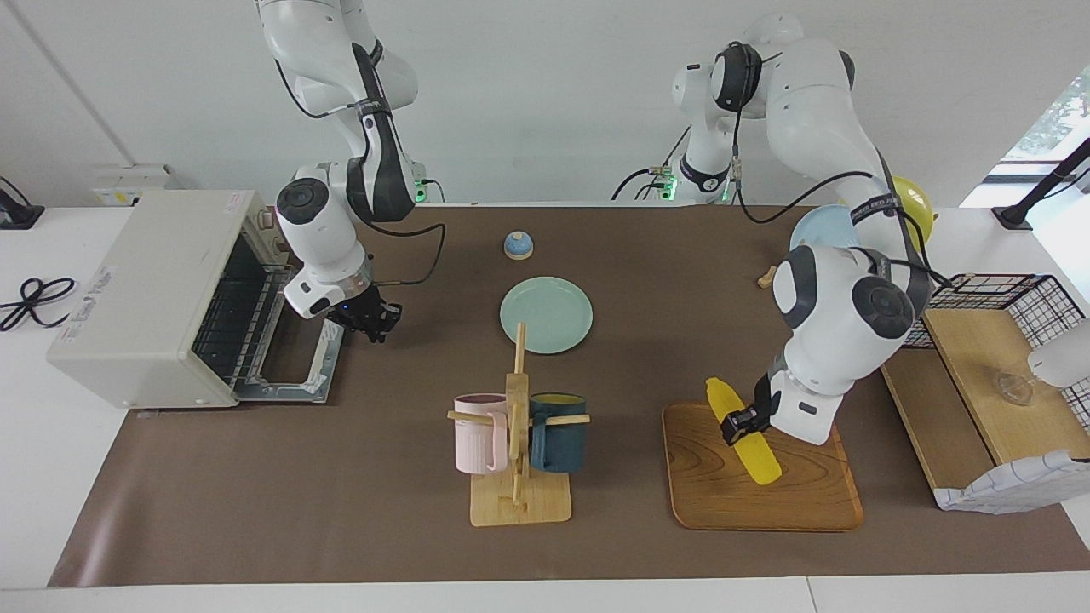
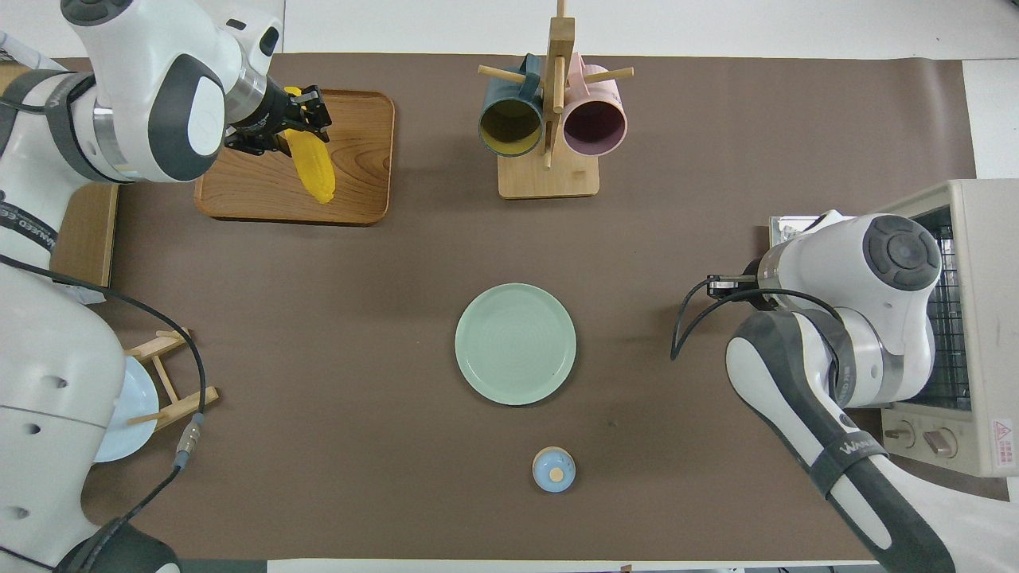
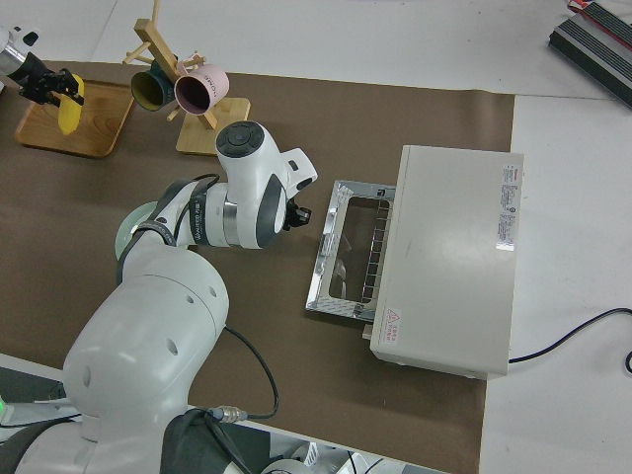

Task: Put corn in oven
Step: 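Lower the held corn onto the pale green plate with the left gripper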

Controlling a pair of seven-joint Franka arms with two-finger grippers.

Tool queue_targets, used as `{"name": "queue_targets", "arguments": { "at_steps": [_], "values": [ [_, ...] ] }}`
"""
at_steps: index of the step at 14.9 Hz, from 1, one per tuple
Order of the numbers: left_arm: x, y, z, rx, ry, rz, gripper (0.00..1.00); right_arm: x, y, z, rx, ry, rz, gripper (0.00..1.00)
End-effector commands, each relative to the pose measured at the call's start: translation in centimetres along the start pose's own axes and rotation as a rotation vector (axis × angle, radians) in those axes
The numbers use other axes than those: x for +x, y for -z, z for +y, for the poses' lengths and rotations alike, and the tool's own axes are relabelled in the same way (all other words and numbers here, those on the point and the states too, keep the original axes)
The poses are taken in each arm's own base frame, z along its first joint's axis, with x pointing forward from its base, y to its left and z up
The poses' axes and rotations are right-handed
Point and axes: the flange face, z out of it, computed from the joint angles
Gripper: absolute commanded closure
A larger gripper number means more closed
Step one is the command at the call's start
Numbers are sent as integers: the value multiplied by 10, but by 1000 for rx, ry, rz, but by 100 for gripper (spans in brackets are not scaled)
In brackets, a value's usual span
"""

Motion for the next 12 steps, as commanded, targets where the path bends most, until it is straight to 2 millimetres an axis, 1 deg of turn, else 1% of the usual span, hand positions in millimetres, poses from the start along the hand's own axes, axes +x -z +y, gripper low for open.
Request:
{"name": "queue_targets", "arguments": {
  "at_steps": [1,2,3,4,6,7,8,9,10,11,12],
  "values": [
    [-74,41,21,18,32,-57,100,3,1,2,12,-11,-11,0],
    [-107,44,32,30,24,-78,100,3,1,2,12,-10,-9,0],
    [-136,42,37,43,16,-98,100,3,1,2,12,-9,-11,0],
    [-173,40,49,48,11,-107,100,3,1,2,12,-8,-11,0],
    [-234,16,79,30,17,-81,100,3,1,2,12,-4,-9,0],
    [-260,5,93,-2,40,-47,100,3,1,2,12,-4,-11,0],
    [-284,-6,102,-30,48,-23,100,3,1,2,12,-4,-9,0],
    [-306,-15,105,-52,27,-6,100,3,1,2,12,-4,-9,0],
    [-325,-29,105,-61,5,0,100,3,1,2,12,-4,-9,0],
    [-343,-45,110,-75,-24,13,100,3,1,2,12,-4,-11,0],
    [-350,-57,114,-93,-46,29,100,2,0,1,12,-4,-11,0]
  ]
}}
